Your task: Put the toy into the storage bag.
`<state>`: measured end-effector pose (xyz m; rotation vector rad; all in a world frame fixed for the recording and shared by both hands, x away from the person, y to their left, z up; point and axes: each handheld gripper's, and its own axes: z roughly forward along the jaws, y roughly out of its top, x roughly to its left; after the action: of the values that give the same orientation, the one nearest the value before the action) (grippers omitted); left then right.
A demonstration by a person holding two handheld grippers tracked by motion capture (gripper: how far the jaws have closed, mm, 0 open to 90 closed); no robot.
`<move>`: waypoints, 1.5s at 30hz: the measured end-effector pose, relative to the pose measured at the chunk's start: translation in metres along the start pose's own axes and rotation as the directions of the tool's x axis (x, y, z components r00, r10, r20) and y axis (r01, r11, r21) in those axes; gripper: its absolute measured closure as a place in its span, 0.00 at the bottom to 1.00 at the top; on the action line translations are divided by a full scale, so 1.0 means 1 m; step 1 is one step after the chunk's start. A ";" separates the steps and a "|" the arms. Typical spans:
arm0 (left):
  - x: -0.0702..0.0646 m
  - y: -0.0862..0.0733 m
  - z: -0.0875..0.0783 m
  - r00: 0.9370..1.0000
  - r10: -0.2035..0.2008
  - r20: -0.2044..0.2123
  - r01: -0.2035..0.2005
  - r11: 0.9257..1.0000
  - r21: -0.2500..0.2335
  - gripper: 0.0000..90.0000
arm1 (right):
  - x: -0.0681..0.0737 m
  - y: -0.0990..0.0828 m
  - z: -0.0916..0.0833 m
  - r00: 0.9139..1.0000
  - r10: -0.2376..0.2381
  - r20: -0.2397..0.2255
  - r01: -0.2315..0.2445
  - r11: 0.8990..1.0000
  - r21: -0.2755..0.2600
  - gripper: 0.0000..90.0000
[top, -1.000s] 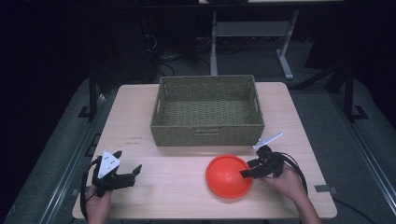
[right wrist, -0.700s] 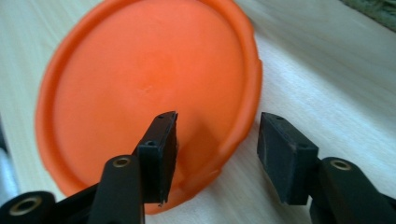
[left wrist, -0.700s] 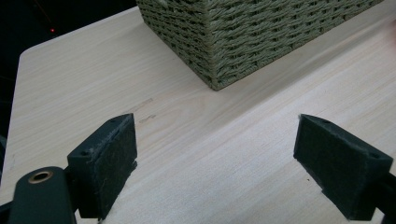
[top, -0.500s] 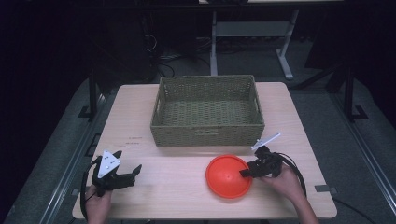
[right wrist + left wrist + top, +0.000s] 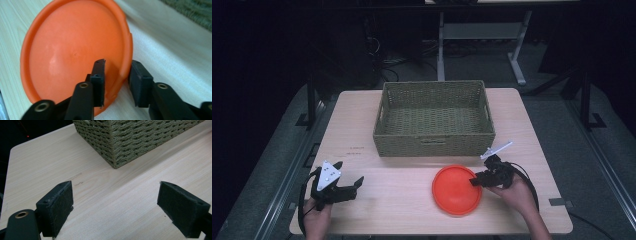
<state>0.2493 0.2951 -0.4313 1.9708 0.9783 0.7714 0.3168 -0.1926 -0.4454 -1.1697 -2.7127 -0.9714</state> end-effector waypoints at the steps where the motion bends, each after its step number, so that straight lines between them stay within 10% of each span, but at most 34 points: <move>1: 0.000 0.000 0.000 1.000 -0.001 0.000 0.001 1.000 0.000 0.14 | 0.001 0.001 -0.001 1.000 -0.002 0.000 0.002 1.000 0.001 0.78; 45: 0.000 0.000 0.001 1.000 -0.003 -0.001 0.003 1.000 0.011 0.14 | 0.037 0.028 -0.059 0.989 -0.111 -0.096 0.099 0.987 -0.129 0.91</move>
<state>0.2496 0.2945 -0.4318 1.9779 0.9877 0.7669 0.2967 -0.1876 -0.3734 -0.9714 -2.6906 -1.1945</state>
